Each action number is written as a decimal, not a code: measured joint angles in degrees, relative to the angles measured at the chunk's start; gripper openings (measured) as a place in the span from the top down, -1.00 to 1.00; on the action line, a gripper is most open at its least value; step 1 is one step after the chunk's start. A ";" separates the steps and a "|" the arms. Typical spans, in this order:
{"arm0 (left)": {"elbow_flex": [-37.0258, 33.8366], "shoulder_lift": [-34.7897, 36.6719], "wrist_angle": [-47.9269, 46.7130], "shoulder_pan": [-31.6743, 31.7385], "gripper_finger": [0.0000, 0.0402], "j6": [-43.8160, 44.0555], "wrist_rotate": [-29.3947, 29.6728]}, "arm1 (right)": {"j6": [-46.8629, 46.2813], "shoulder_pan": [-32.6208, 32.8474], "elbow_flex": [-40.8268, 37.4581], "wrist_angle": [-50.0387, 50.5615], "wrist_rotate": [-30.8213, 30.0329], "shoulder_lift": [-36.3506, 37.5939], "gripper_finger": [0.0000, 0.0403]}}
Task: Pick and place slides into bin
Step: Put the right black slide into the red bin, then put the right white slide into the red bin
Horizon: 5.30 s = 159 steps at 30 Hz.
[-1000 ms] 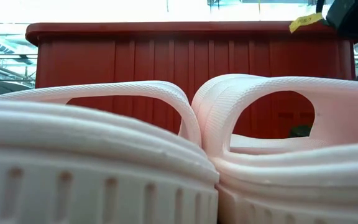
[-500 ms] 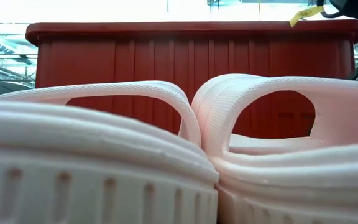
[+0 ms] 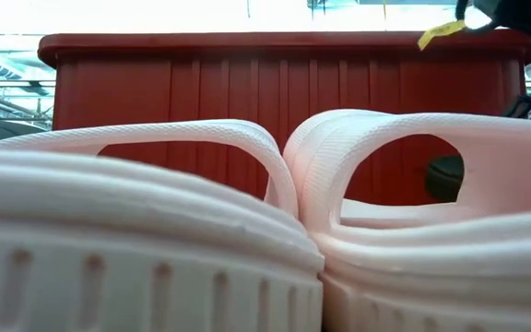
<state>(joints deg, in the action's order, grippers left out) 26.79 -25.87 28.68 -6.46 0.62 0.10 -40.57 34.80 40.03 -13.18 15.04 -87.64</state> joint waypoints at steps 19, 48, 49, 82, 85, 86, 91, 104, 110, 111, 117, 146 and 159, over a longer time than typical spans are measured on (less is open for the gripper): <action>0.00 0.00 -0.19 0.00 -0.20 0.02 0.02 | 9.53 -6.86 -0.02 0.49 18.06 9.09 0.97; 0.00 0.00 -0.17 0.00 -0.20 -3.70 7.23 | 32.49 -27.75 4.05 -1.23 22.70 35.01 0.97; 0.00 0.00 -0.17 0.00 -0.20 -3.97 7.75 | 34.40 -28.95 4.59 -1.02 22.69 35.48 0.97; 0.00 0.00 1.05 0.00 -0.20 -12.23 17.05 | 69.17 -76.21 56.43 63.48 -1.17 14.68 0.98; 0.00 0.00 1.49 0.00 -0.20 -13.84 17.10 | 69.59 -79.20 60.69 72.80 4.39 9.37 0.98; 0.00 0.01 1.47 0.00 -0.20 -14.15 17.40 | 70.12 -79.98 61.73 75.69 6.43 7.82 0.98; 0.00 0.00 1.43 0.00 -0.20 -14.63 20.60 | 74.31 -82.22 62.74 90.36 12.89 1.74 0.98; 0.00 0.00 1.43 0.00 -0.20 -15.39 21.03 | 81.67 -84.35 49.15 92.88 21.55 -2.23 0.99; 0.00 0.00 1.26 0.00 -0.20 -15.62 21.01 | 85.78 -87.14 41.01 91.71 24.39 -2.25 0.99; 0.00 0.00 1.23 0.00 -0.20 -15.79 21.00 | 85.90 -87.42 39.69 91.10 24.33 -2.26 0.99; 0.00 0.00 1.43 0.00 -0.20 -16.04 21.01 | 87.13 -87.72 33.33 85.56 24.81 -2.11 0.99; 0.00 0.00 1.54 0.00 -0.20 -17.04 21.03 | 79.09 -82.57 31.41 72.60 0.32 -2.29 0.47; 0.00 0.02 1.53 0.00 -0.20 -17.00 21.03 | 78.74 -81.93 31.43 68.68 -9.57 2.79 0.00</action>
<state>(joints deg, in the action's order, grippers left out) 26.79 -25.85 30.21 -6.46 -16.38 21.12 38.17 -47.13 71.46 55.49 5.47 -84.85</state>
